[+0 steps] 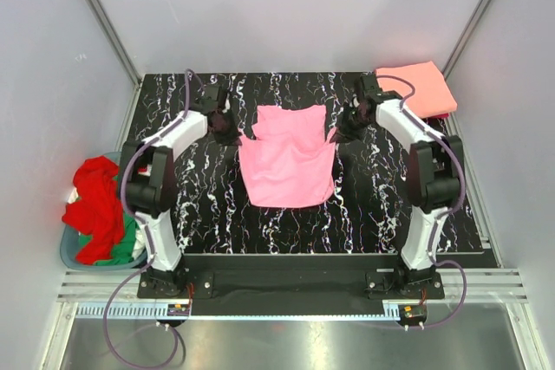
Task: Fold and stack the t-shirts
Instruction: Fold the tshirt
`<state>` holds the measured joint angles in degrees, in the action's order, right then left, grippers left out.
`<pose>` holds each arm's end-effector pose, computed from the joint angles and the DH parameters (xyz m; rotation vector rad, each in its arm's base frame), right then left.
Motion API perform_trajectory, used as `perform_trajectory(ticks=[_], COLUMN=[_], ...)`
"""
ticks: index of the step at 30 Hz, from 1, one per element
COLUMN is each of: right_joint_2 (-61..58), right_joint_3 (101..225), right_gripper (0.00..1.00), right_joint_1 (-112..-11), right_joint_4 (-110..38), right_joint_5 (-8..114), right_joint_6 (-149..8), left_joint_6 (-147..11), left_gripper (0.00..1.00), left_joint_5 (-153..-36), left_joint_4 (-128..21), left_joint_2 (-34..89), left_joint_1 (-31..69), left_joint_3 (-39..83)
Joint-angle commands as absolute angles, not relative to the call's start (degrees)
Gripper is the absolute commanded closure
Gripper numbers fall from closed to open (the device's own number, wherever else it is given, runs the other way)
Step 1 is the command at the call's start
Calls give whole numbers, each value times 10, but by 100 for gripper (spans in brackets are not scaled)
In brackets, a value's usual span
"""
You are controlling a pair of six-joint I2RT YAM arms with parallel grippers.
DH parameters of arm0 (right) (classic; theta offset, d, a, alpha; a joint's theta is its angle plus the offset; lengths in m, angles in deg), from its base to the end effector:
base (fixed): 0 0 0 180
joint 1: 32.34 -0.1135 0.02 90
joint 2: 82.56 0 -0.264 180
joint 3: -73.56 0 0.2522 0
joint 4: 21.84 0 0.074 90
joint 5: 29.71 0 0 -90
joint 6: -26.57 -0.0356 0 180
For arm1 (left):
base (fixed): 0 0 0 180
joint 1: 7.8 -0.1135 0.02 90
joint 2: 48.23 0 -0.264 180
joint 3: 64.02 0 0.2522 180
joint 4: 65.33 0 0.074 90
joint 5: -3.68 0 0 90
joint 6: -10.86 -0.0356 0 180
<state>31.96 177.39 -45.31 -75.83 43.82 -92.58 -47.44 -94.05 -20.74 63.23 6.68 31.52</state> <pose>0.4106 0.1049 0.2092 0.3008 2.7559 0.5979 0.3986 -0.1079 0.1949 -0.3548 2.6625 -0.4441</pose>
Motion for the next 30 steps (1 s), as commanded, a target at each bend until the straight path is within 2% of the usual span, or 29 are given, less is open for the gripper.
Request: perform_trajectory(ticks=[1, 5, 8, 9, 13, 15, 17, 18, 19, 20, 21, 23, 30], right_joint_2=[197, 71, -16, -57, -184, -270, -326, -369, -386, -397, -401, -385, -227], right_joint_3=[1774, 1698, 1600, 1571, 1391, 1343, 1293, 1283, 1272, 1272, 1277, 1311, 1397], right_gripper=[100, 100, 98, 97, 96, 92, 78, 55, 34, 19, 1, 1, 0], right_joint_1=[-467, -520, -616, -670, -791, -829, -858, -860, -860, -860, -860, -860, -858], right_joint_4=[-773, -780, -783, -785, -804, -818, -850, -854, -856, -858, -860, -892, -882], right_joint_5=[403, 404, 443, 471, 552, 590, 600, 601, 600, 600, 617, 655, 730], right_joint_6=[-906, -893, -929, -964, -1114, -1203, -1265, -1275, -1282, -1291, -1290, -1276, -1204], left_joint_6=[-488, -487, -487, -482, -390, -334, -262, -221, -207, -201, -201, -206, -248], left_gripper=[100, 100, 100, 100, 90, 85, 67, 62, 51, 39, 31, 21, 8], left_joint_5=[-965, -973, -946, -933, -865, -838, -816, -807, -798, -800, -803, -794, -663], left_joint_4=[-191, -192, -177, -172, -127, -105, -78, -67, -51, -50, -50, -39, -9], left_joint_2=[511, 385, 262, 237, 108, 30, -35, -53, -68, -90, -95, -88, 53], left_joint_1=[84, 139, 233, 291, 436, 517, 565, 603, 615, 625, 635, 636, 628], left_joint_3=[317, 239, 140, 115, -24, -95, -145, -155, -162, -173, -176, -169, -58])
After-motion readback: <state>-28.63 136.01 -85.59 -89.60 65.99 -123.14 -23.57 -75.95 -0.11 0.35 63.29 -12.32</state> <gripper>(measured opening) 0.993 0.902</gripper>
